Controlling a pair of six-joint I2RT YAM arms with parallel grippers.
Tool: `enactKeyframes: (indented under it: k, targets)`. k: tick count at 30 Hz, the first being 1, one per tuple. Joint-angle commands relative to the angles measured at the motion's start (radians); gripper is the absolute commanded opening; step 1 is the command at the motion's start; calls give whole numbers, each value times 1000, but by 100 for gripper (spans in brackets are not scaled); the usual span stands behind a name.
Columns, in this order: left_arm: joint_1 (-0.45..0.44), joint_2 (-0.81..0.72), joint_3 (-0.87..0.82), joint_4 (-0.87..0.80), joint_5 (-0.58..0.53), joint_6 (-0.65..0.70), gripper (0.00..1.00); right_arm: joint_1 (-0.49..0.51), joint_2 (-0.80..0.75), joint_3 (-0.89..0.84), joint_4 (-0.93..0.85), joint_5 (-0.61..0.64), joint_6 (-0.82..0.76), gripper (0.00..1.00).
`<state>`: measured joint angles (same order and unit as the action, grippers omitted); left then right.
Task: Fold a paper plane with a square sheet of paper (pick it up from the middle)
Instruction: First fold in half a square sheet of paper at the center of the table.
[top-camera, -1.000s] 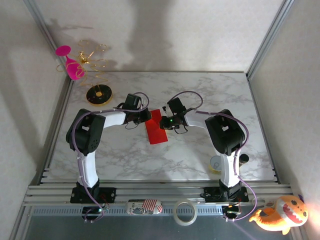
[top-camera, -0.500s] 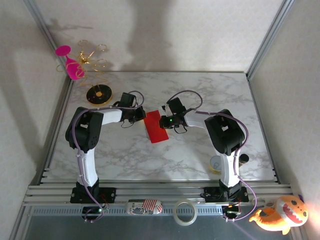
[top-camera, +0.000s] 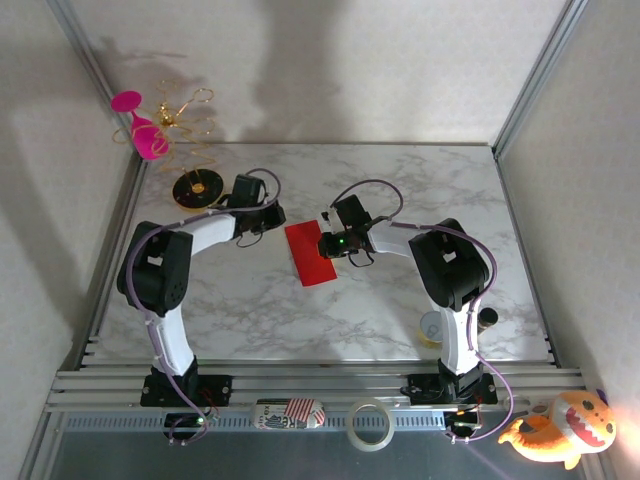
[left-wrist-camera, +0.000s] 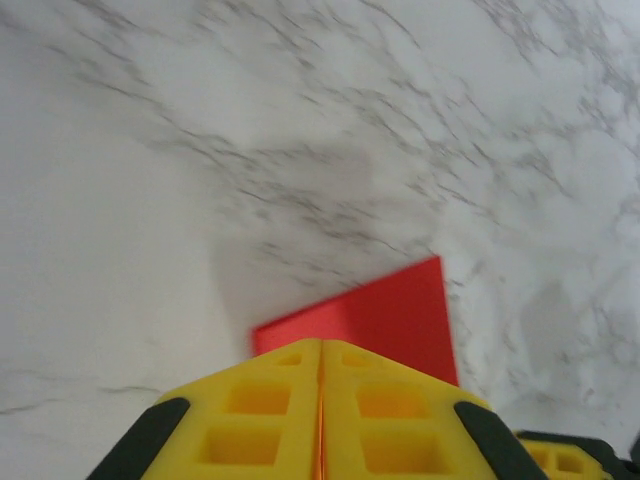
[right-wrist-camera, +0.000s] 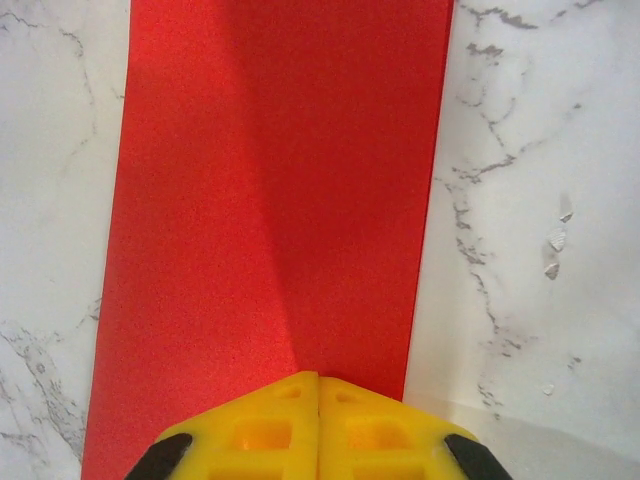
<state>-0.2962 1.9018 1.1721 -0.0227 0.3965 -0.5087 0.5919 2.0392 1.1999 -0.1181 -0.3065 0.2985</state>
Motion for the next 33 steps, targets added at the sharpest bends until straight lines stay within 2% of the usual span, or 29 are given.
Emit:
enactKeyframes:
  k: [1,5,9,14,18,22,28,33]
  targets:
    - [-26,53,47,-7,27,-16,9,-30,147,-82,-291,274,-37,8]
    - [-36,119,91,-35,32,-2,9,-30,148,-85,-290,275,-39,8]
    - [-24,157,116,-95,-34,15,8,-30,149,-85,-292,272,-40,8]
    - [10,157,98,-140,-117,48,8,-30,147,-85,-292,276,-37,8]
    - [58,131,49,-132,-136,54,8,-30,143,-81,-294,268,-34,9]
    - [89,46,-3,-67,-66,54,9,-30,138,-68,-298,243,-53,8]
    - [79,-102,-94,95,80,-16,11,-30,139,-27,-320,211,-89,8]
    - [34,-102,-154,187,163,-103,11,-30,133,7,-327,196,-112,8]
